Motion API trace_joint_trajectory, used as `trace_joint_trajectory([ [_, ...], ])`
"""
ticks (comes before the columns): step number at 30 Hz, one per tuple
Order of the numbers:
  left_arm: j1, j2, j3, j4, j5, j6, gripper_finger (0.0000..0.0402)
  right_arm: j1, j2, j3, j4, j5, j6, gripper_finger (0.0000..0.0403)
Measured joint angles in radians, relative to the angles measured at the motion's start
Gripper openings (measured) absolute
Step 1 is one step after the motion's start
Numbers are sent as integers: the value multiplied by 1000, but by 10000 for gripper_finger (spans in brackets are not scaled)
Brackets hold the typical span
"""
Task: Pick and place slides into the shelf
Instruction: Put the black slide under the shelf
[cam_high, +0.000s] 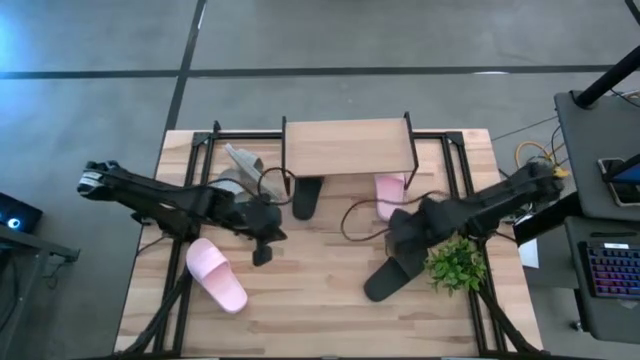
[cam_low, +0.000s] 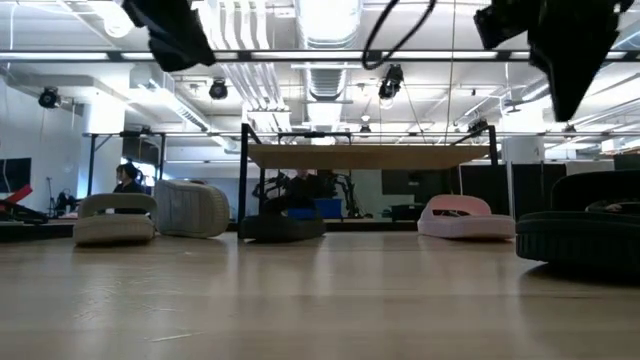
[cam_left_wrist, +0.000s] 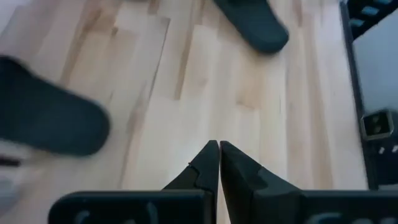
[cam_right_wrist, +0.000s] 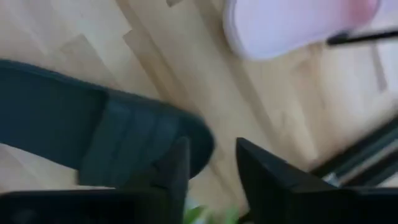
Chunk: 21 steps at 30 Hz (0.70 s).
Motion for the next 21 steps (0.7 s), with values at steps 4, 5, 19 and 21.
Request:
trace_joint_trajectory([
  [4, -13, -84, -28, -34, 22, 41, 0, 58, 152, 125, -63, -36, 246, 197],
  [5, -20, -109, -37, -29, 39, 45, 0, 66, 192, 157, -89, -55, 302, 209],
  [19, -59, -463, -203, -6, 144, 96, 0, 101, 637, 529, -204, -138, 449, 274],
  [21, -59, -500, -216, -2, 143, 96, 0, 103, 665, 525, -203, -142, 463, 274],
])
